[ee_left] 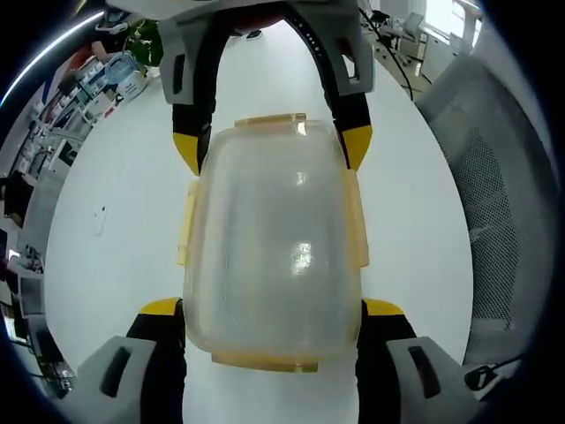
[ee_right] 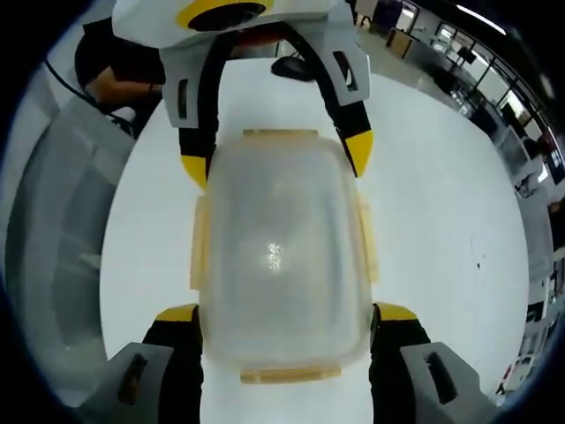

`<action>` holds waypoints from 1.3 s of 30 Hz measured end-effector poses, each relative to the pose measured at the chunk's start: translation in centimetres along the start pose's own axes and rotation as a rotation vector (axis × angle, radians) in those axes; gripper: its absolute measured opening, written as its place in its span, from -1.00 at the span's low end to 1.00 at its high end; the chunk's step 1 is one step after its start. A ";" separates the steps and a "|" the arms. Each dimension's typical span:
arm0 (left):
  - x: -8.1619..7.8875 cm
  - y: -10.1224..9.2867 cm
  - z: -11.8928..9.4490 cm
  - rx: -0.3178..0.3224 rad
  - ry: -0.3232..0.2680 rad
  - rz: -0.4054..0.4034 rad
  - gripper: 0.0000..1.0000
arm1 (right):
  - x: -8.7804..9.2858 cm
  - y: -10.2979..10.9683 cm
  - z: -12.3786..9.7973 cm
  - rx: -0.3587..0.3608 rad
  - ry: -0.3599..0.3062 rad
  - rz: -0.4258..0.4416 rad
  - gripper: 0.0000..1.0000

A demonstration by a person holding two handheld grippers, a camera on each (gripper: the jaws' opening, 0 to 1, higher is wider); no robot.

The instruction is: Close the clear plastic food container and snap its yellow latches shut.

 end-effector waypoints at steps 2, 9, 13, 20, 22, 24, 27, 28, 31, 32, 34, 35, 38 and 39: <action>0.0 0.2 0.0 0.000 0.002 0.001 0.61 | 0.0 -0.2 0.0 0.000 -0.001 0.001 0.56; -0.1 0.7 0.0 0.000 0.004 -0.003 0.62 | 0.0 -0.7 0.1 -0.003 0.008 -0.009 0.56; -0.1 0.8 0.1 -0.002 0.008 -0.005 0.62 | 0.1 -0.9 0.1 -0.003 0.012 -0.009 0.56; -0.1 0.8 0.1 -0.005 0.004 -0.007 0.62 | 0.1 -0.8 0.1 0.000 0.008 -0.007 0.57; -0.1 0.8 0.1 -0.006 0.007 -0.005 0.62 | 0.1 -0.8 0.1 0.001 0.007 -0.007 0.57; -0.1 0.8 0.0 -0.006 0.007 -0.005 0.62 | 0.1 -0.8 0.1 0.001 0.007 -0.007 0.58; -0.1 0.8 0.0 -0.008 0.006 -0.003 0.63 | 0.1 -0.8 0.0 -0.002 -0.001 -0.005 0.58; -0.1 0.8 0.0 -0.008 0.004 -0.001 0.63 | 0.1 -0.8 0.0 -0.003 -0.005 -0.005 0.58; -0.1 0.8 0.0 -0.010 -0.001 0.003 0.63 | 0.1 -0.8 0.0 -0.001 -0.007 -0.005 0.58; -0.1 0.8 0.0 -0.011 -0.002 0.003 0.63 | 0.1 -0.8 0.1 0.000 -0.008 -0.005 0.58; -0.1 0.8 0.0 -0.015 -0.003 0.004 0.63 | 0.0 -0.8 0.1 0.002 -0.008 -0.004 0.59; -0.1 0.8 0.0 -0.016 -0.001 0.006 0.64 | 0.1 -0.8 0.1 0.004 -0.007 -0.006 0.59; -0.2 0.7 -0.1 -0.019 0.002 0.011 0.64 | 0.0 -0.9 0.0 0.007 -0.009 -0.010 0.60; -0.2 0.8 -0.1 -0.021 0.007 0.017 0.64 | 0.0 -0.9 0.0 0.010 -0.008 -0.013 0.60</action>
Point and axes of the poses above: the point that each gripper's makers call its tool centre point, and the gripper's own axes: z roughly forward along the fingers, y roughly to its left, x roughly out of its underside, the point moved 3 cm from there along -z, roughly backward along the fingers, and after that the axes turned 8 degrees about x, right-handed, at the moved point
